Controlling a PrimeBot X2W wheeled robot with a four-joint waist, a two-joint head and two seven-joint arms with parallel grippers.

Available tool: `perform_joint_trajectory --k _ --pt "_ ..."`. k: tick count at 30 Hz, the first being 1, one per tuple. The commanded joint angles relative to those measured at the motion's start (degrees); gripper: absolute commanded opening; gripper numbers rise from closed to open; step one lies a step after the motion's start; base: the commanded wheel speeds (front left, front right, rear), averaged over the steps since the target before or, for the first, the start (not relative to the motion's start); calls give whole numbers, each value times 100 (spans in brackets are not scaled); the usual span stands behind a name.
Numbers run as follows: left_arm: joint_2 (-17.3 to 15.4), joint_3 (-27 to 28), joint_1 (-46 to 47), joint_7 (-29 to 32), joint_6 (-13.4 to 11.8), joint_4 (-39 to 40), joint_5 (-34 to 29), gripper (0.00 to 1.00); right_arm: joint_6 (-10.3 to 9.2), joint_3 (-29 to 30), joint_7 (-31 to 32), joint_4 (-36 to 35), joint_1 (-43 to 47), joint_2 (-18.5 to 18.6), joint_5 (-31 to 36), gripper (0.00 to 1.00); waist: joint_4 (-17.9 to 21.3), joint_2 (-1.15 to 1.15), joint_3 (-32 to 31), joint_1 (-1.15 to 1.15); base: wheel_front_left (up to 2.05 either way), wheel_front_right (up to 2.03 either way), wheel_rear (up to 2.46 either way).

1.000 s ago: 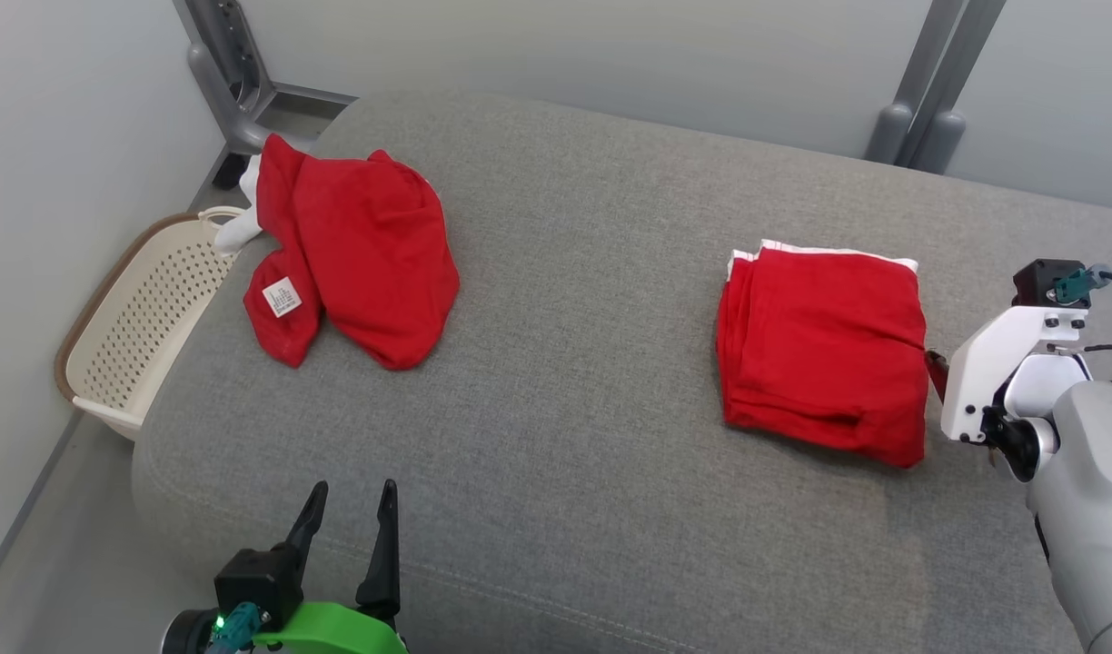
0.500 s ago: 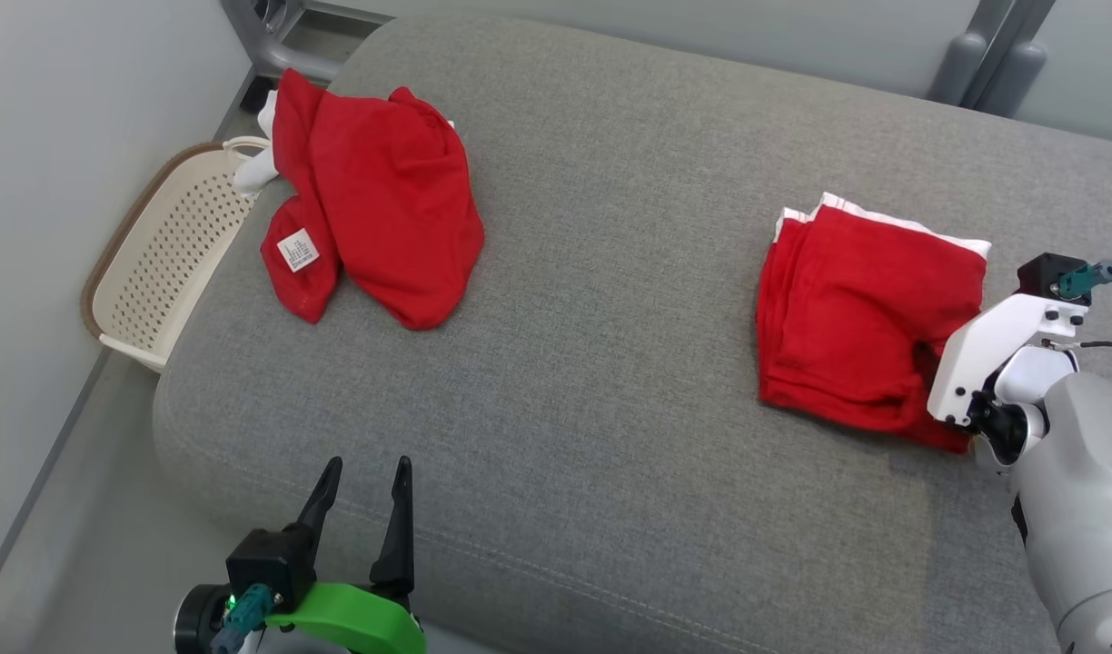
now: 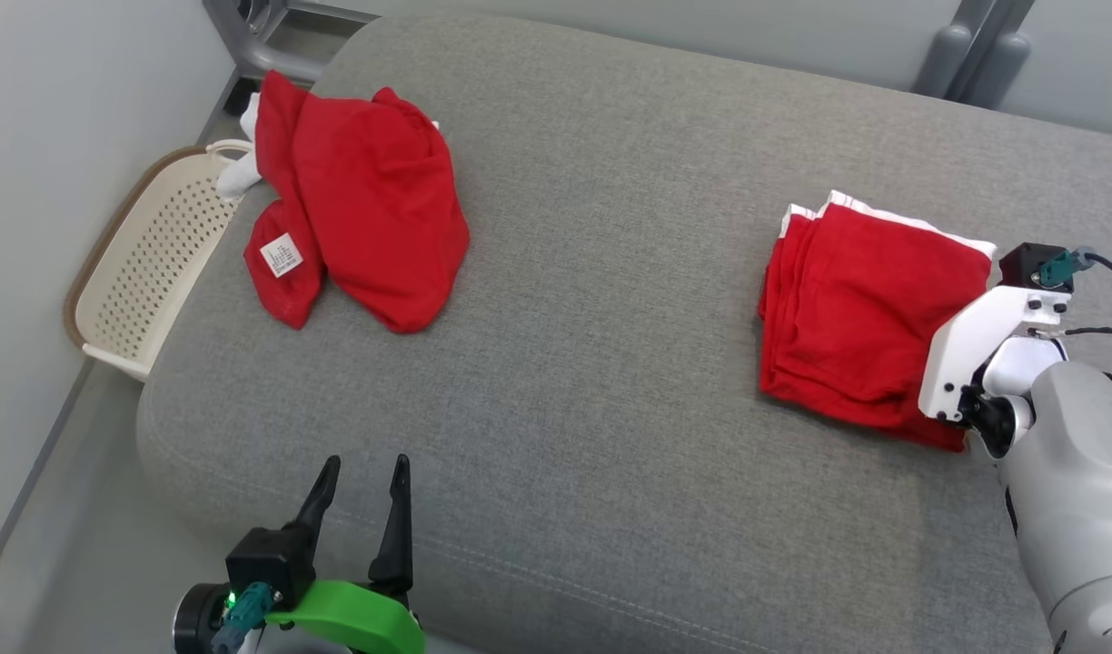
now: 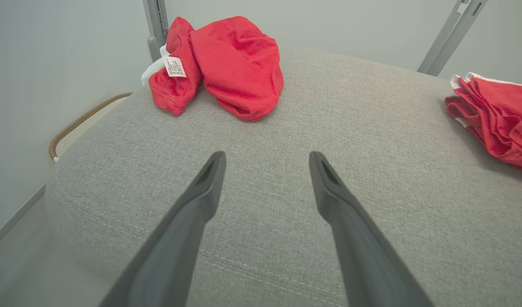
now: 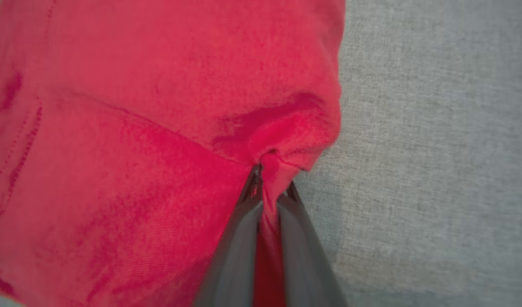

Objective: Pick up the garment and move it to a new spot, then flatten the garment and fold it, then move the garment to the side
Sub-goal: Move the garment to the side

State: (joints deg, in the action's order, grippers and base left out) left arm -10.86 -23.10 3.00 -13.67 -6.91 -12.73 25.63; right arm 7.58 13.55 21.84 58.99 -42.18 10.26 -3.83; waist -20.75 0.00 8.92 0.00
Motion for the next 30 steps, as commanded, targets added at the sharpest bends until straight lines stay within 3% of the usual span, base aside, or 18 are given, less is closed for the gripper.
perform_joint_trajectory --k 1,10,20,30 --pt "-36 13 54 -28 -14 12 27 100 -16 -57 16 34 77 59 54 0 166 0 -74 0 0 0 0" --pt "-18 -114 204 16 34 171 -58 100 -14 -1050 -105 -179 8 303 54 0 950 0 -93 0 0 0 0" --pt "12 -446 436 52 142 456 -264 100 -14 -2318 -340 -365 -167 1215 -346 0 1662 0 189 0 0 0 0" --pt "101 -1099 794 309 338 1200 -692 100 -14 -3159 -822 -419 -587 2259 -758 0 1932 0 773 0 0 0 0"
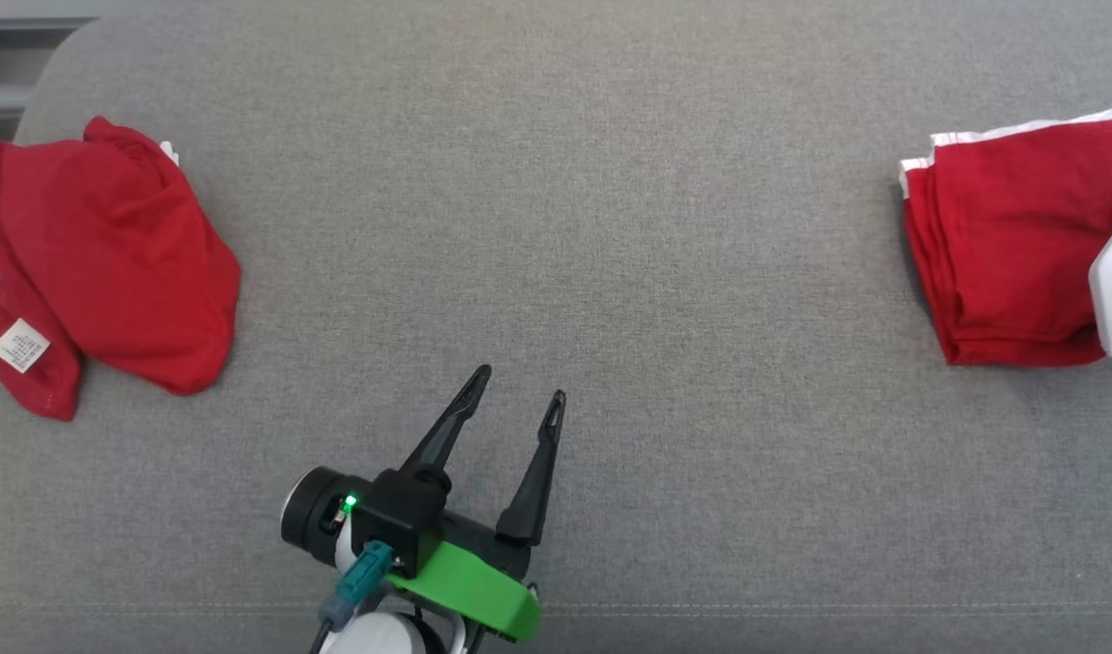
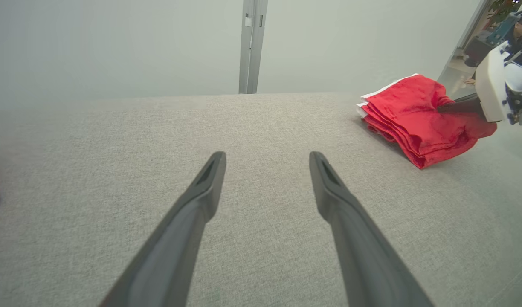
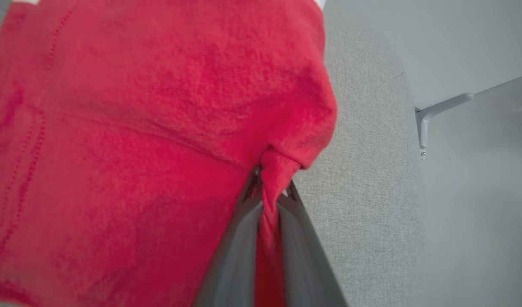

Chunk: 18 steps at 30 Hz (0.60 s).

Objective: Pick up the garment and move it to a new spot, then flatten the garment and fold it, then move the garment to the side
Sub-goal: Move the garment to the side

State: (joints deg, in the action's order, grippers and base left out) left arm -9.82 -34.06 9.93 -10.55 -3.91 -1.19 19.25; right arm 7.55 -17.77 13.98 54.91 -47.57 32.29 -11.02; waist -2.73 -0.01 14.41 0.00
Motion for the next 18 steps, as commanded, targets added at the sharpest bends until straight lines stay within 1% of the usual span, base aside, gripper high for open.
perform_joint_trajectory --k 1,9,11,14,18 --pt "-1 -60 130 32 47 122 -88 100 -12 -74 -98 -13 -103 144 -63 0 144 1 276 0 0 0 0" --pt "-4 -470 293 347 132 707 -357 100 -12 -443 -344 42 -627 809 -91 0 242 1 899 0 0 0 0" --pt "-11 -495 310 388 127 748 -371 100 -12 -507 -370 51 -683 867 -82 0 254 1 960 0 0 0 0" --pt "-24 -563 369 452 133 890 -427 100 -12 -644 -335 147 -834 1084 -71 0 256 1 1133 0 0 0 0" --pt "-36 -599 428 495 121 1021 -478 100 -12 -684 -464 308 -936 1345 -5 0 251 1 1266 0 0 0 0"
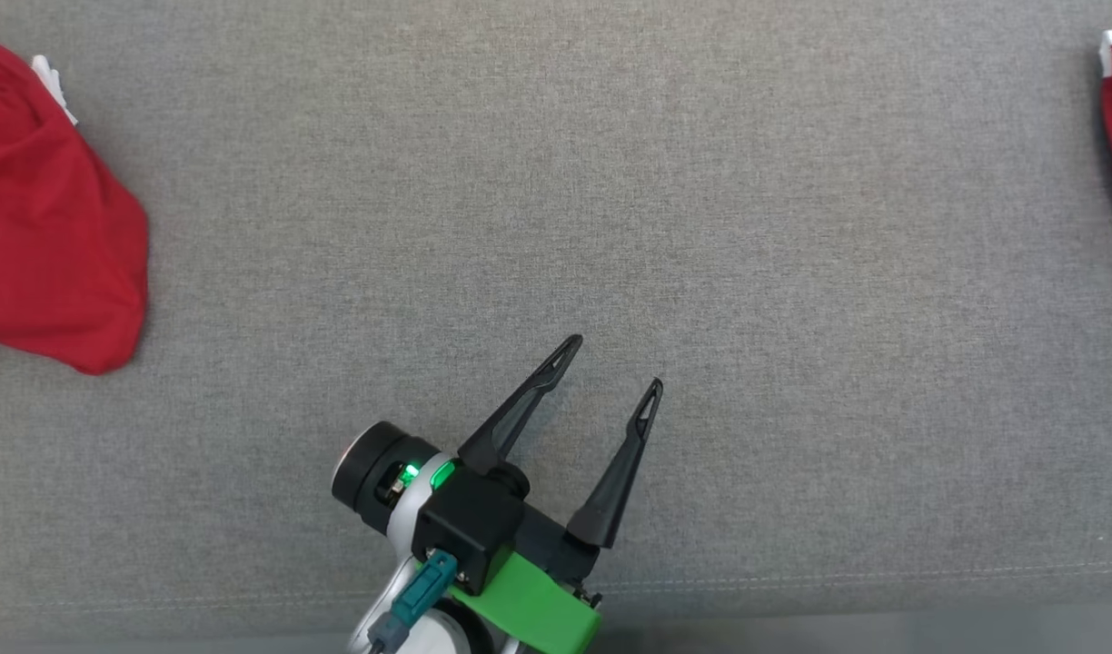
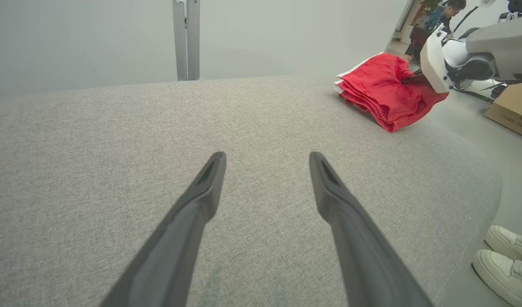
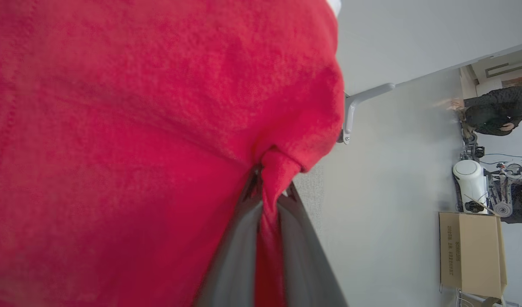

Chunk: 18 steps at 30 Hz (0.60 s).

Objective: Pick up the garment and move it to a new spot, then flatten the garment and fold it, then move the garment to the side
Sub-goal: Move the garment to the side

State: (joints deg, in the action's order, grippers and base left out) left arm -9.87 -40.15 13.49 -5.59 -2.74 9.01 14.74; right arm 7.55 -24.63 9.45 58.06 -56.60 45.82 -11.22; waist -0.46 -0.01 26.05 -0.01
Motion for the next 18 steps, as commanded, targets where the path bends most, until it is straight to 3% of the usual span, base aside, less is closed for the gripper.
perform_joint_trajectory --k 1,5,7,11,18 --pt "-31 -4 70 14 4 36 -29 100 -12 -8 -36 45 -53 67 42 0 22 1 130 1 0 0 0" --pt "-47 -52 59 26 3 106 -36 100 -12 74 -187 227 -193 329 240 0 6 1 206 1 0 0 0" --pt "-64 -49 51 28 -17 123 -31 100 -11 164 -289 307 -239 312 280 100 19 1 232 1 0 0 0" --pt "-57 -58 122 29 -17 114 -22 100 -12 300 -564 404 -347 284 484 100 19 1 254 1 0 0 0" --pt "-58 20 207 -145 -75 -40 -58 100 -12 373 -1244 349 -308 -164 822 100 -35 1 15 1 0 0 0"
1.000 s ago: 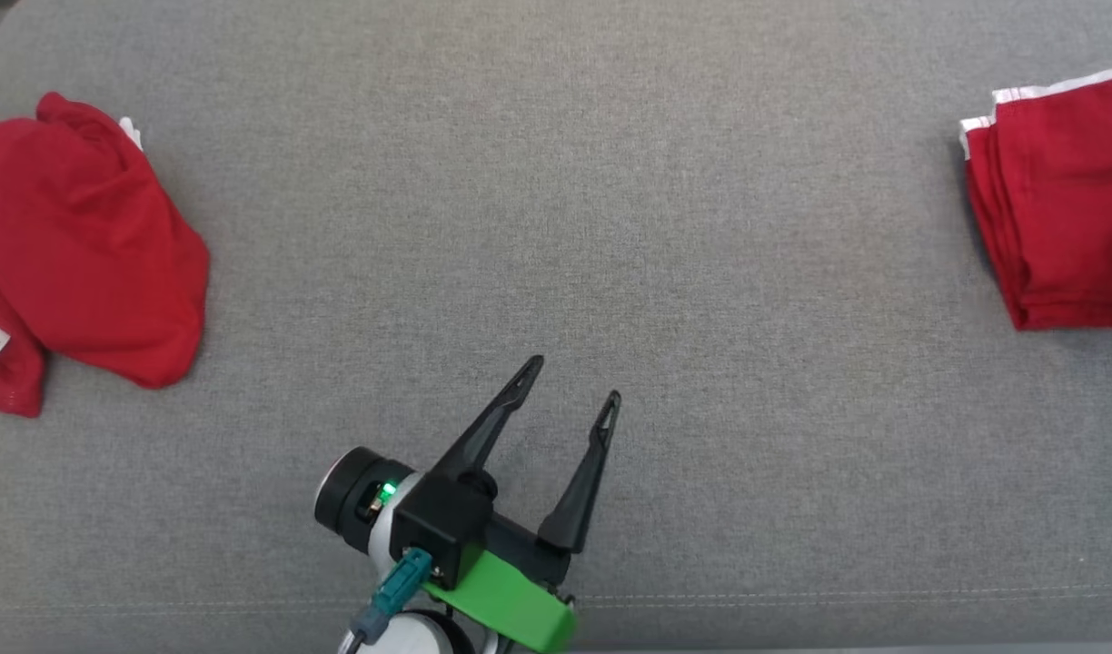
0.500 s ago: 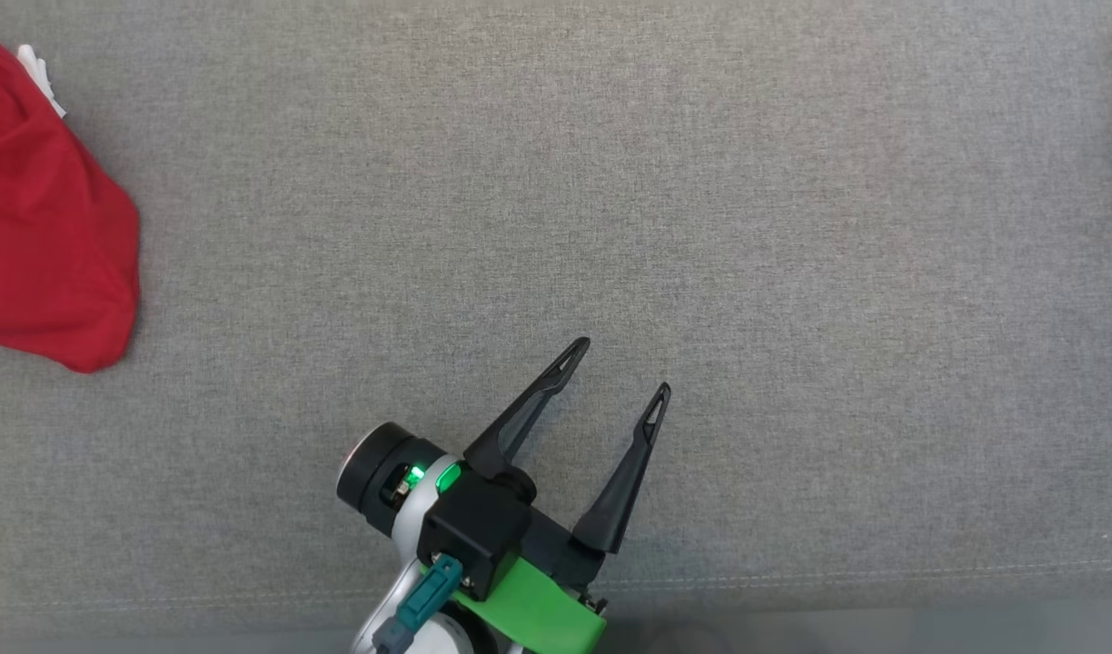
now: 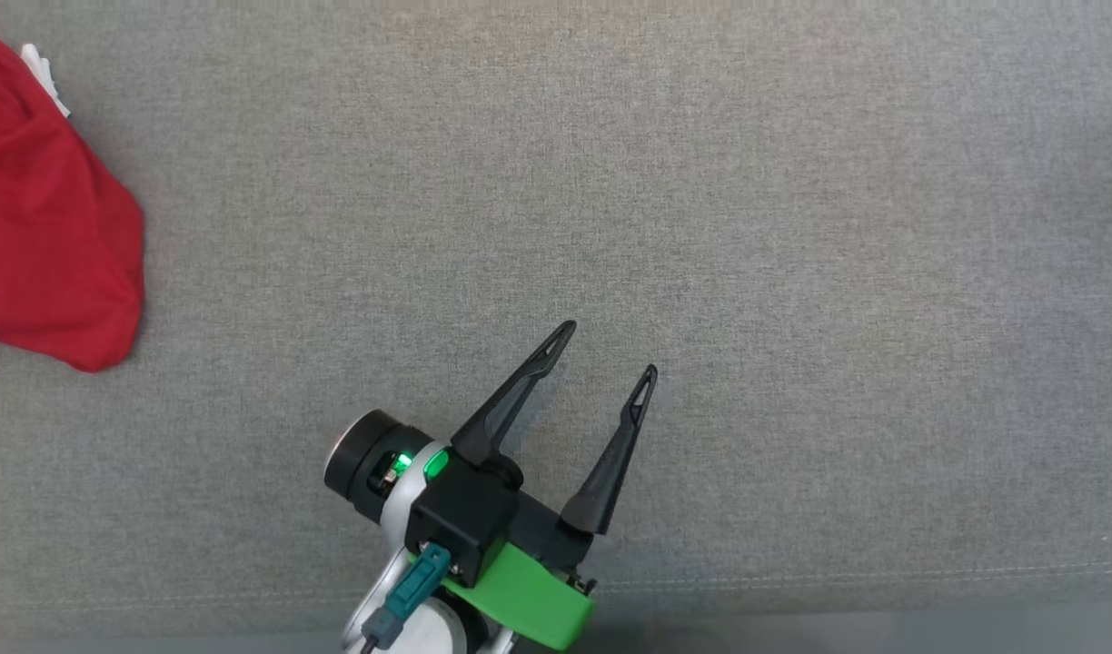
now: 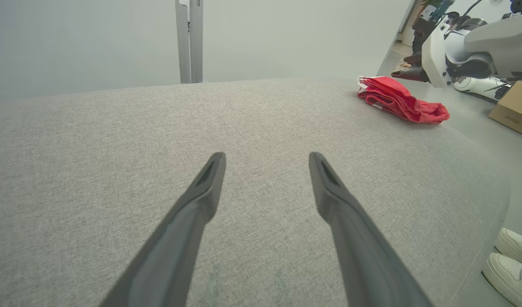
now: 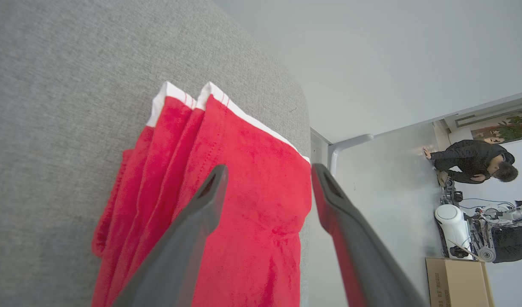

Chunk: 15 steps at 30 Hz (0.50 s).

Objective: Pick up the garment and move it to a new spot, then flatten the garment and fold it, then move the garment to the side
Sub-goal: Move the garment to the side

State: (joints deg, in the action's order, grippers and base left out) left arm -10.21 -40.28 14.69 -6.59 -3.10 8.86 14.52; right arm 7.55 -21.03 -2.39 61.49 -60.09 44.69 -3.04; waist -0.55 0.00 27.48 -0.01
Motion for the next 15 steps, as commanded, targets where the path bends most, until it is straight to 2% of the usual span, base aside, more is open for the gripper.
perform_joint_trajectory --k 1,7,15 --pt "-18 56 80 -49 -64 -74 -13 100 -12 9 -175 -14 68 -138 26 100 -34 0 -194 1 0 0 0" --pt "-85 268 -106 -244 -190 -500 162 100 -12 25 -680 -18 476 -603 -79 100 -85 0 -802 1 0 0 0" --pt "-175 708 -484 -548 -427 -1131 501 100 -11 527 -1123 -144 1545 -1240 -910 100 -333 0 -1914 1 0 0 0"
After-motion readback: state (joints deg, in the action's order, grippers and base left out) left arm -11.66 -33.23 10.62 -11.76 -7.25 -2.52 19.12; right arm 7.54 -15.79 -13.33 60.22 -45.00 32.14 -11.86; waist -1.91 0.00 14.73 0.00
